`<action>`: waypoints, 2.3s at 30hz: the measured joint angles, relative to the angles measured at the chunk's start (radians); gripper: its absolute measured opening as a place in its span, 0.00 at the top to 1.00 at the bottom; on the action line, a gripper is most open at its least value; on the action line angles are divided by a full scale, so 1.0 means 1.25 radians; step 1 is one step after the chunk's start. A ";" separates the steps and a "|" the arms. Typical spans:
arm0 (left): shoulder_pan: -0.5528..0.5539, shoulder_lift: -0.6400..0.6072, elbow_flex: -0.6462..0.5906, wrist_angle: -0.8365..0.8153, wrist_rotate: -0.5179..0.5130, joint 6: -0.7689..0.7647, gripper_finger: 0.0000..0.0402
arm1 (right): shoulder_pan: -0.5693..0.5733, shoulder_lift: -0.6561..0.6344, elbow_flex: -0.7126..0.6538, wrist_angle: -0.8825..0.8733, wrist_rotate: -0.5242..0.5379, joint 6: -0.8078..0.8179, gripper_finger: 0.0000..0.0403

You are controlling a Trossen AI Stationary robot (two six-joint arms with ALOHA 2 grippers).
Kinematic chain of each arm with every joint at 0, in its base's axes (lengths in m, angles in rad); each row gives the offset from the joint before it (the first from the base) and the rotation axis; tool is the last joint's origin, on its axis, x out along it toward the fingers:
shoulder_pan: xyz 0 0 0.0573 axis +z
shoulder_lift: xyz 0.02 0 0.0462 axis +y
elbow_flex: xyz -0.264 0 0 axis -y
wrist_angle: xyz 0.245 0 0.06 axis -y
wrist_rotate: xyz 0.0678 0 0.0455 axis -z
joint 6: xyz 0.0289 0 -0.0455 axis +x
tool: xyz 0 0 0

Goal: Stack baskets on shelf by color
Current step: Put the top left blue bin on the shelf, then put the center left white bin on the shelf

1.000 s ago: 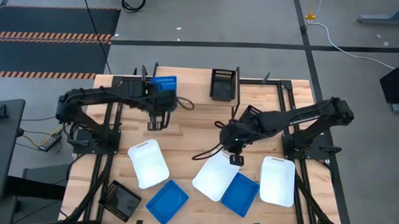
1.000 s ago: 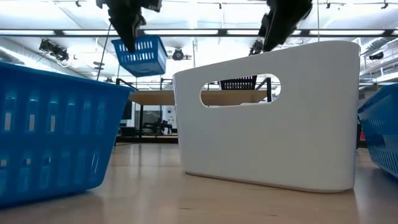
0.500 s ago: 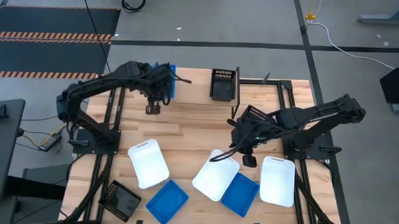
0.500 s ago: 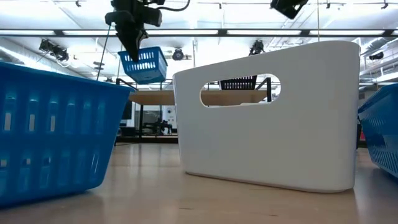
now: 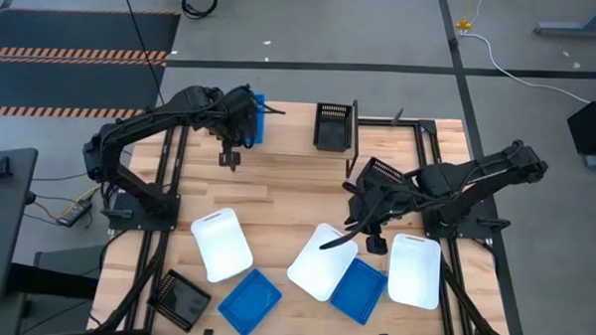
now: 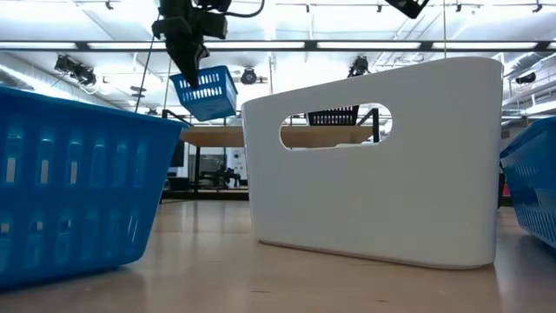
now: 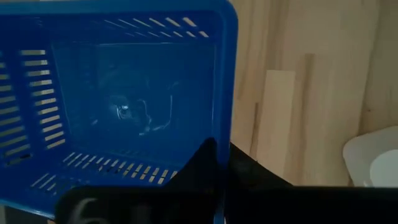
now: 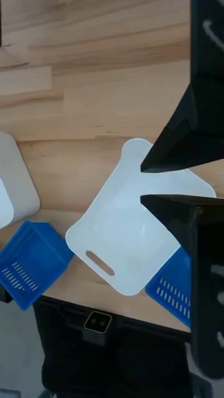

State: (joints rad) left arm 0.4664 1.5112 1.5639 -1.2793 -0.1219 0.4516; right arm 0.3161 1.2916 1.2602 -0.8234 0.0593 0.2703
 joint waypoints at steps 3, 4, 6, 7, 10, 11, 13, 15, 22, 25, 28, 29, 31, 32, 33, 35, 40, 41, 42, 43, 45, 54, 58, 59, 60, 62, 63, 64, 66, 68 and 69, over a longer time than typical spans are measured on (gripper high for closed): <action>0.000 0.000 0.000 0.009 -0.002 0.000 0.97 | 0.000 0.000 0.000 0.000 0.000 0.000 0.81; 0.000 0.000 0.000 0.013 -0.003 -0.001 0.97 | 0.000 0.000 0.000 0.000 0.000 0.000 0.81; 0.002 0.000 0.000 0.015 -0.006 -0.002 0.95 | 0.000 0.000 0.000 0.000 0.000 0.001 0.81; 0.003 0.000 0.000 0.016 -0.009 -0.004 0.93 | 0.000 0.000 0.000 0.000 0.000 0.001 0.81; 0.010 0.000 0.000 0.017 -0.010 -0.006 0.90 | 0.000 0.000 0.000 0.000 0.000 0.008 0.81; 0.013 0.001 0.000 0.016 -0.010 -0.008 0.88 | 0.000 0.000 0.000 0.000 0.000 0.011 0.81; 0.018 0.001 0.000 0.016 -0.012 -0.012 0.86 | 0.002 0.000 0.000 0.000 0.000 0.015 0.81; 0.023 0.001 0.000 0.015 -0.012 -0.018 0.83 | 0.004 0.000 0.000 0.000 0.000 0.014 0.81; 0.029 0.001 0.000 0.016 -0.012 -0.034 0.72 | 0.005 0.000 0.000 0.000 0.000 0.015 0.81; 0.029 0.001 0.000 0.016 -0.012 -0.038 0.67 | 0.005 0.000 0.000 0.000 0.000 0.015 0.81; 0.029 0.001 0.000 0.019 -0.012 -0.041 0.62 | 0.005 0.000 0.000 0.000 0.000 0.016 0.81; 0.029 0.001 0.000 0.024 -0.012 -0.047 0.61 | 0.005 0.000 0.000 0.000 0.000 0.016 0.81; 0.029 0.001 0.000 0.042 -0.012 -0.063 0.60 | 0.005 0.000 0.000 0.000 0.000 0.016 0.81; 0.029 0.001 0.000 0.045 -0.012 -0.066 0.59 | 0.005 0.000 0.000 0.000 0.000 0.016 0.81; 0.029 0.001 0.000 0.047 -0.012 -0.069 0.59 | 0.005 0.000 0.000 0.000 0.000 0.016 0.81; 0.022 0.001 0.000 0.056 -0.012 -0.073 0.58 | 0.005 0.000 0.000 0.000 0.000 0.016 0.81; -0.037 -0.011 0.000 0.003 0.001 -0.116 0.59 | 0.005 0.000 0.000 -0.001 0.004 0.015 0.81; -0.057 -0.017 0.000 -0.015 0.010 -0.138 0.60 | 0.005 0.000 0.000 -0.001 0.009 0.015 0.81; -0.079 -0.022 0.000 -0.030 0.018 -0.170 0.60 | 0.005 0.000 0.000 -0.001 0.018 0.014 0.81; -0.103 -0.023 0.000 -0.046 0.025 -0.207 0.60 | 0.004 0.000 0.000 -0.001 0.029 0.014 0.81; -0.157 -0.022 0.000 -0.071 0.034 -0.296 0.60 | -0.001 0.000 0.000 -0.001 0.054 0.013 0.81; -0.474 -0.004 -0.001 -0.131 0.061 -0.656 0.58 | -0.015 -0.001 0.000 -0.003 0.114 -0.008 0.81; -0.607 0.009 0.000 -0.120 0.070 -0.825 0.58 | -0.016 -0.001 0.000 -0.003 0.116 -0.015 0.81; -0.637 0.017 0.000 -0.118 0.069 -0.864 0.58 | -0.016 -0.001 0.000 -0.002 0.116 -0.016 0.81; -0.663 0.023 0.000 -0.116 0.065 -0.901 0.58 | -0.015 -0.001 0.000 -0.002 0.116 -0.022 0.81; -0.716 0.039 0.000 -0.113 0.048 -0.971 0.57 | -0.015 -0.001 0.000 -0.002 0.119 -0.029 0.81; -0.738 0.051 0.000 -0.108 0.045 -0.998 0.56 | -0.015 -0.001 0.000 -0.002 0.120 -0.029 0.81; -0.758 0.064 0.000 -0.099 0.045 -1.019 0.56 | -0.016 -0.001 0.000 0.000 0.120 -0.030 0.81; -0.794 0.093 0.000 -0.083 0.044 -1.057 0.54 | -0.015 -0.001 0.000 0.000 0.122 -0.030 0.81; -0.823 0.123 0.000 -0.069 0.048 -1.087 0.52 | -0.015 -0.001 0.000 0.001 0.126 -0.028 0.81; -0.835 0.139 0.000 -0.057 0.054 -1.098 0.52 | -0.016 -0.001 0.000 0.000 0.126 -0.024 0.81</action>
State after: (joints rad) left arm -0.5777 1.6844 1.5635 -1.3509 -0.0540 -0.9204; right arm 0.2966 1.2903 1.2602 -0.8230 0.2173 0.2399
